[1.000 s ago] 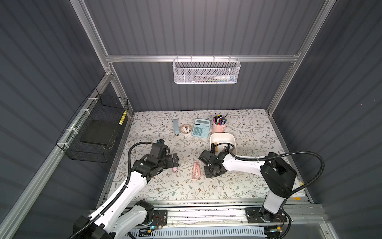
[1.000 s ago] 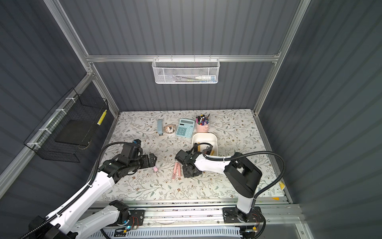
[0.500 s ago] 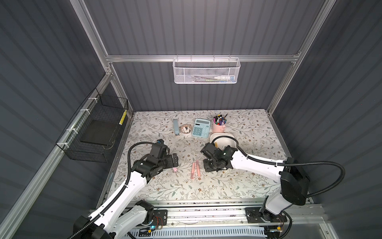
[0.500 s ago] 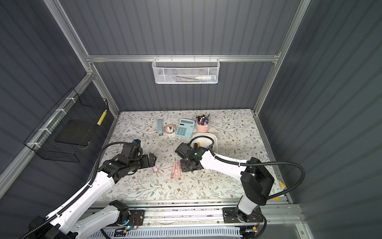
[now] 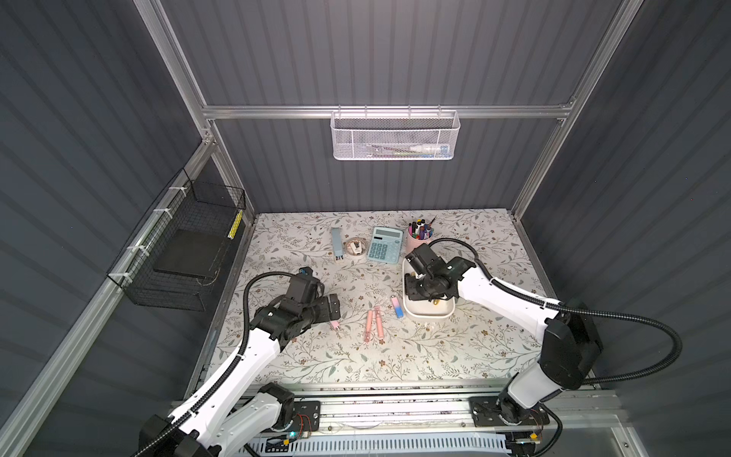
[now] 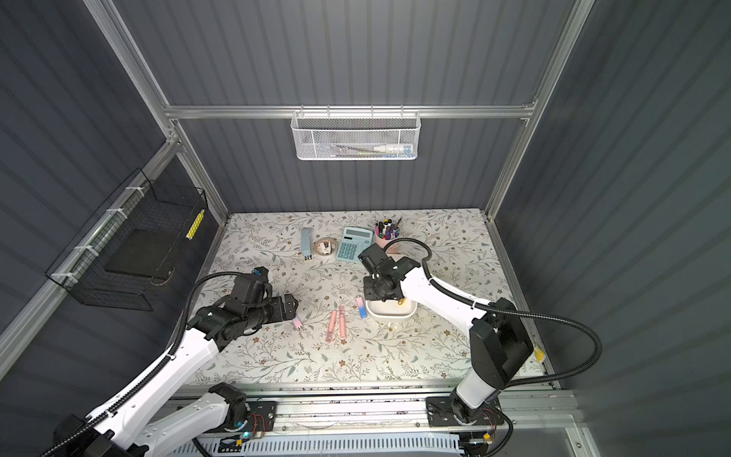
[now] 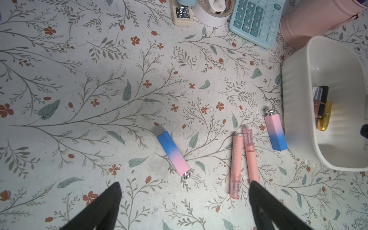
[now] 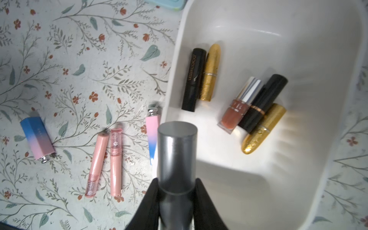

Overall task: Put the lipstick into the storage box
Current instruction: Place the lipstick in the storage box.

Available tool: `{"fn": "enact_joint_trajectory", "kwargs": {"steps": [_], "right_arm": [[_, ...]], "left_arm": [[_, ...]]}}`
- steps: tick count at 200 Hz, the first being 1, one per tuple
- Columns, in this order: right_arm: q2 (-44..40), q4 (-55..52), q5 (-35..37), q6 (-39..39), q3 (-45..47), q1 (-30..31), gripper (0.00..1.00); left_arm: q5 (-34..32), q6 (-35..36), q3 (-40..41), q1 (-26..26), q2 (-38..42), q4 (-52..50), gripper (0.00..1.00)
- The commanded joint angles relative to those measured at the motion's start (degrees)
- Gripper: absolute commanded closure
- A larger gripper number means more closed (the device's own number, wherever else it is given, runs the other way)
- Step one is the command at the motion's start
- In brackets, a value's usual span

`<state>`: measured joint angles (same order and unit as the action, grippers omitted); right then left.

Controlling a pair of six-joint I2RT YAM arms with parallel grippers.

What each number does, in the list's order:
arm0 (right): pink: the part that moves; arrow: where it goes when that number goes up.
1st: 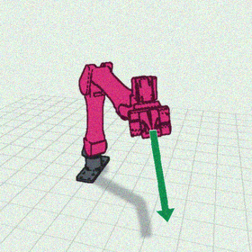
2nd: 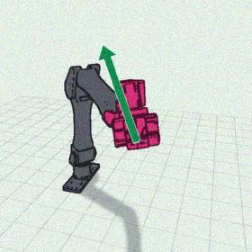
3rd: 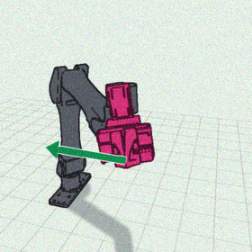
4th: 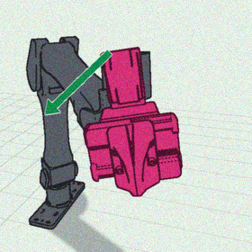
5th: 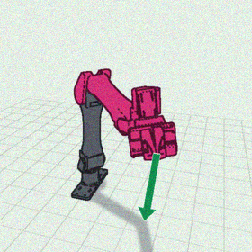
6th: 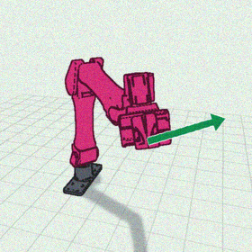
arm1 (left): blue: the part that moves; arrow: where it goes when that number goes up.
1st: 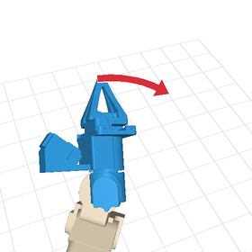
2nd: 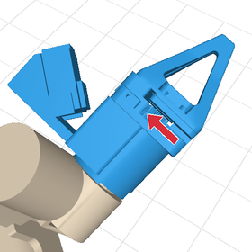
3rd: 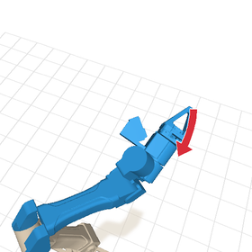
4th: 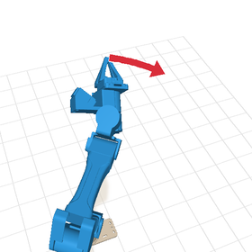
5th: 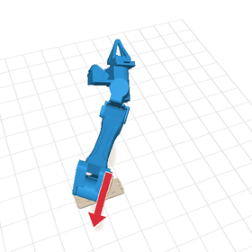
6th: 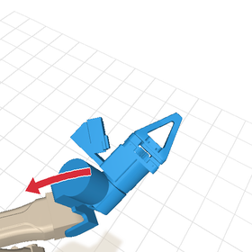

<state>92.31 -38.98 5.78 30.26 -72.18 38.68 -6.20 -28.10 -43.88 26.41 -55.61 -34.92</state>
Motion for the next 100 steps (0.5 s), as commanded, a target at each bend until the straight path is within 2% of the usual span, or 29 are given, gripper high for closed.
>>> {"fn": "enact_joint_trajectory", "kwargs": {"steps": [1,100], "right_arm": [[1.9,0.67,-1.57,-2.72,-2.19,-2.86,0.73],[14.64,5.93,-6.48,-5.9,-5.93,-9.61,0.73]], "left_arm": [[-0.39,-0.12,-0.81,-0.4,-0.46,-0.77,0.0],[-1.6,0.14,-1.11,-0.4,-3.04,-0.33,0.0]]}}
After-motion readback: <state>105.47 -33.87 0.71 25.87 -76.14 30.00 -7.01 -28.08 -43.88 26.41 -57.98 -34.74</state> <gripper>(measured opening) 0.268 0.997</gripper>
